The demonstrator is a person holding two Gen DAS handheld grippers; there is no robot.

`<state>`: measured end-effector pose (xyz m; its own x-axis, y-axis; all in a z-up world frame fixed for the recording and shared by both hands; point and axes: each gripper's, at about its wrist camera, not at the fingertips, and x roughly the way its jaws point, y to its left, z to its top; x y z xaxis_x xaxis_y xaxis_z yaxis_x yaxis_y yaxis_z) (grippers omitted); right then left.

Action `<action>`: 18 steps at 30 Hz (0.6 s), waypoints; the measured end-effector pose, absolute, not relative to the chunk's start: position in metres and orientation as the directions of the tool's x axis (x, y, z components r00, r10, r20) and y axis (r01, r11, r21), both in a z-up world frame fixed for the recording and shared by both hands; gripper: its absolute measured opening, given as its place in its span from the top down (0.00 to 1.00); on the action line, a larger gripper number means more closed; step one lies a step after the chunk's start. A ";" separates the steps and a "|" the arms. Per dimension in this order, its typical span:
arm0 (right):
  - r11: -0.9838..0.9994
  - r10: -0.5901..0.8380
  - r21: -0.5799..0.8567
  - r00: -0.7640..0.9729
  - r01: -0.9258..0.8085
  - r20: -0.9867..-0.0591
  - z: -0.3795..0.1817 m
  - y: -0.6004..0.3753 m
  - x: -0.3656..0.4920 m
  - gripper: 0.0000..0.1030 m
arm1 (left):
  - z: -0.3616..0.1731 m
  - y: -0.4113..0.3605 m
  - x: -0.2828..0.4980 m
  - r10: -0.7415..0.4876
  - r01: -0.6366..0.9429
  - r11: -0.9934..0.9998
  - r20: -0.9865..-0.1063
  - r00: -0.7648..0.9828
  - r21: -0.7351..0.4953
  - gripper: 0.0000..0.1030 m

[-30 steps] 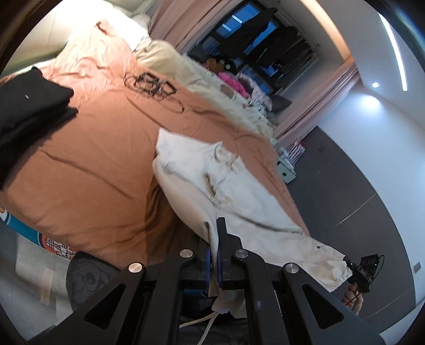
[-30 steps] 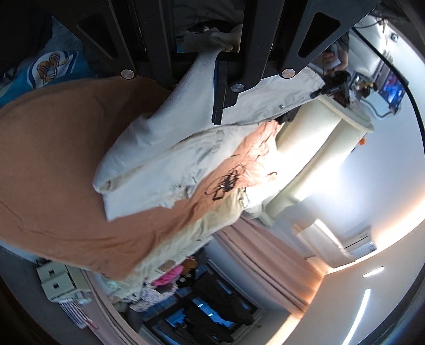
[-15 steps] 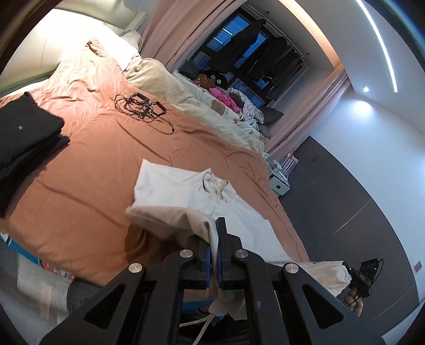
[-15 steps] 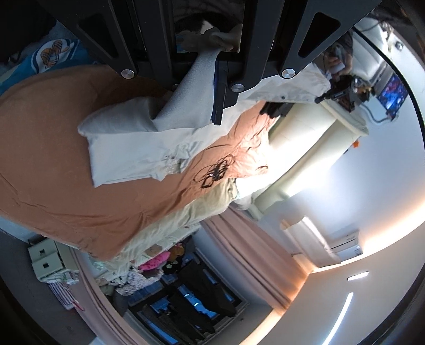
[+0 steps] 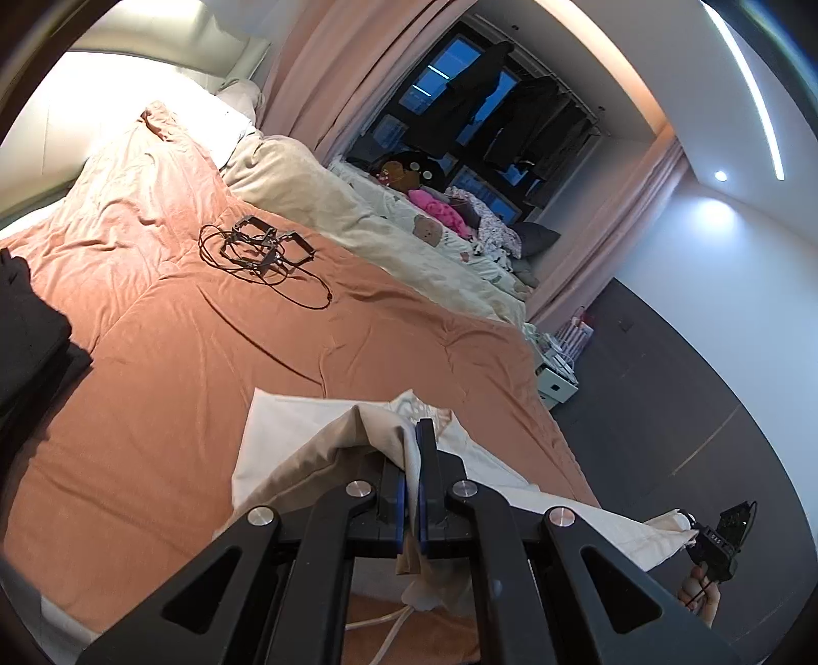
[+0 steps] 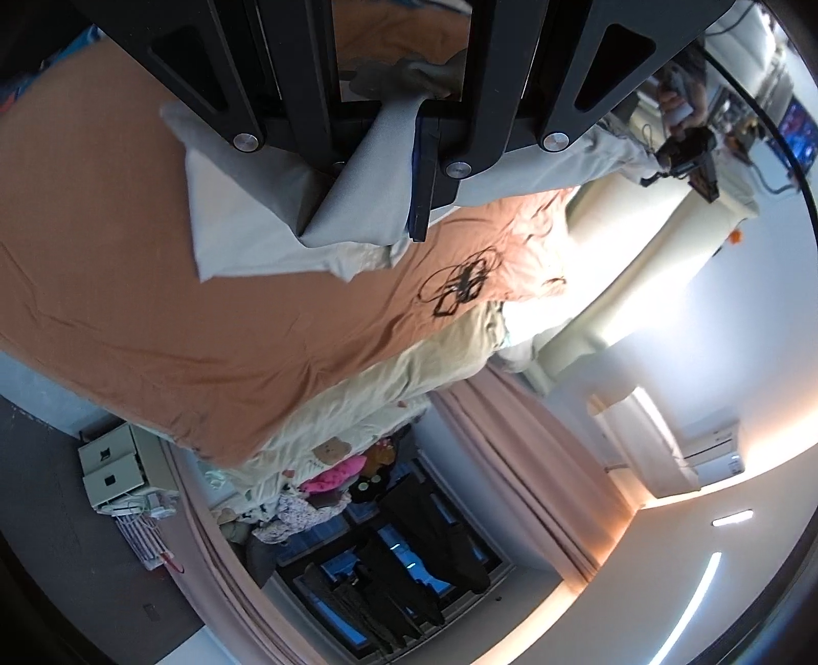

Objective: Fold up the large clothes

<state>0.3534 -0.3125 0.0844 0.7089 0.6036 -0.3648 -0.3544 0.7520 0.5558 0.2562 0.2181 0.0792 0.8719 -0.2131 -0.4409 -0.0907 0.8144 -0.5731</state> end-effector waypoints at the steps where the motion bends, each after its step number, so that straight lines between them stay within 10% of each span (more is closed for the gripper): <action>1: 0.761 0.594 0.549 0.712 -0.346 -0.374 0.084 -0.310 0.364 0.94 | 0.079 0.219 0.262 -0.210 -0.096 0.815 -0.445 0.871 -0.571 0.94; 18: 0.810 0.529 0.538 0.687 -0.234 -0.498 0.031 -0.288 0.484 0.94 | 0.009 0.243 0.385 -0.201 -0.203 0.811 -0.586 0.785 -0.549 0.94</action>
<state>0.4839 -0.2876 0.0305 0.6867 0.5294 -0.4982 -0.2337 0.8097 0.5382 0.3854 0.2433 0.0093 0.7854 -0.2006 -0.5856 -0.2026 0.8106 -0.5495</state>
